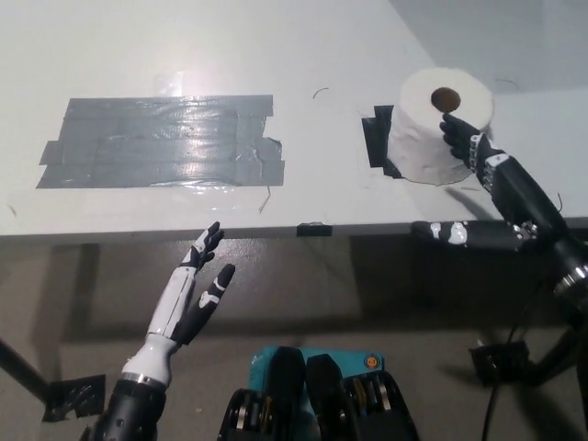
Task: A person hands over a roll of toilet paper to the robot , and the robot inserts its right thumb into the hole in the centre to grab the roll, and then places it on the balck area on the desk.
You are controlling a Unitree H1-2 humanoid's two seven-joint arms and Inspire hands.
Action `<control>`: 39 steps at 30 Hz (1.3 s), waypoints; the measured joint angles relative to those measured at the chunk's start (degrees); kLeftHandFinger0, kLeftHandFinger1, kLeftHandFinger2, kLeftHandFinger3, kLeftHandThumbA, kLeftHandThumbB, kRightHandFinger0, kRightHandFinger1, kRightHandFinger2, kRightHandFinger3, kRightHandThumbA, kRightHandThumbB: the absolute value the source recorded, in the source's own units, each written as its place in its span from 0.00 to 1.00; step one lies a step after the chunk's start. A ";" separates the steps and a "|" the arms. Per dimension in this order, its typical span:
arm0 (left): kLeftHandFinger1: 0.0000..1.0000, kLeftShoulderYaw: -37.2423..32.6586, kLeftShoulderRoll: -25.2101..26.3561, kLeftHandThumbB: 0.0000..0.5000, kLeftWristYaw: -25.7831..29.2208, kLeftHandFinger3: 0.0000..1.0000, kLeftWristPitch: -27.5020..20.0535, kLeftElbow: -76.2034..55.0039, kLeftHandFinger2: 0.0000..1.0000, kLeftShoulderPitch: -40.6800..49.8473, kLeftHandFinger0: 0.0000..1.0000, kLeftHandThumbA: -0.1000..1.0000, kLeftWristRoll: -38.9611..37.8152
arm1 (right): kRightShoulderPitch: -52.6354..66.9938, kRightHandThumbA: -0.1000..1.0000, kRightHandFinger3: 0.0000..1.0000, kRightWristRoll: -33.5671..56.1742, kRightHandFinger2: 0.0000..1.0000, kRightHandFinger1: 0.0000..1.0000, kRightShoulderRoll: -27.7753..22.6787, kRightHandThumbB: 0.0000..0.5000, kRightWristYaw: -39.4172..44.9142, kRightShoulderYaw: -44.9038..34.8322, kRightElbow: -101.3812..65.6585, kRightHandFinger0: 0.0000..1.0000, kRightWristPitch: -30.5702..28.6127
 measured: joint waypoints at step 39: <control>1.00 0.28 -0.70 0.35 0.07 1.00 -0.96 -1.32 1.00 6.63 1.00 0.84 -0.06 | 19.93 0.80 1.00 0.70 1.00 1.00 6.15 0.53 -5.73 6.82 6.67 1.00 -15.12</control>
